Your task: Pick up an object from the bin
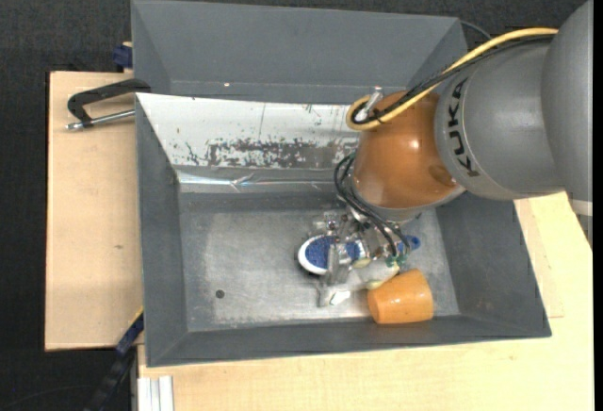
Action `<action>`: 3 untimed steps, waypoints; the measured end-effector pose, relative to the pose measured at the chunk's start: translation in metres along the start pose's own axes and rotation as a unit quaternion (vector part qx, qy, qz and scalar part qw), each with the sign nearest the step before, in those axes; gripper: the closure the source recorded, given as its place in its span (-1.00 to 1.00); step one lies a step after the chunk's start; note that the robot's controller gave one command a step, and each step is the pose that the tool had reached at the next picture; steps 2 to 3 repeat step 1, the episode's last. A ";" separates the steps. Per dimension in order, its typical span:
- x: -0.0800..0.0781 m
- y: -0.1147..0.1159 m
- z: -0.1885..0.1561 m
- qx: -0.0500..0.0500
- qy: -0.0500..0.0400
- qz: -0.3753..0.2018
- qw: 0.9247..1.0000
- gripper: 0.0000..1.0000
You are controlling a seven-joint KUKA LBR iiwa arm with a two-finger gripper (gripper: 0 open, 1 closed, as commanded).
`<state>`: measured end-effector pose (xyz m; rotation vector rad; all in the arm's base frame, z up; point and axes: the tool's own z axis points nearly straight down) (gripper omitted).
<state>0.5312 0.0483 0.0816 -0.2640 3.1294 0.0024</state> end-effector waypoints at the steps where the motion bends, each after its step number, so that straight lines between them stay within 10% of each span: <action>1: 0.017 0.016 -0.164 0.001 -0.006 -0.065 0.998 1.00; 3: 0.017 0.016 -0.164 0.001 -0.006 -0.065 0.998 1.00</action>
Offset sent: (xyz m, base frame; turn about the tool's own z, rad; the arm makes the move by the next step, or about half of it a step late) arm -0.0222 0.0115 0.1590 -0.1291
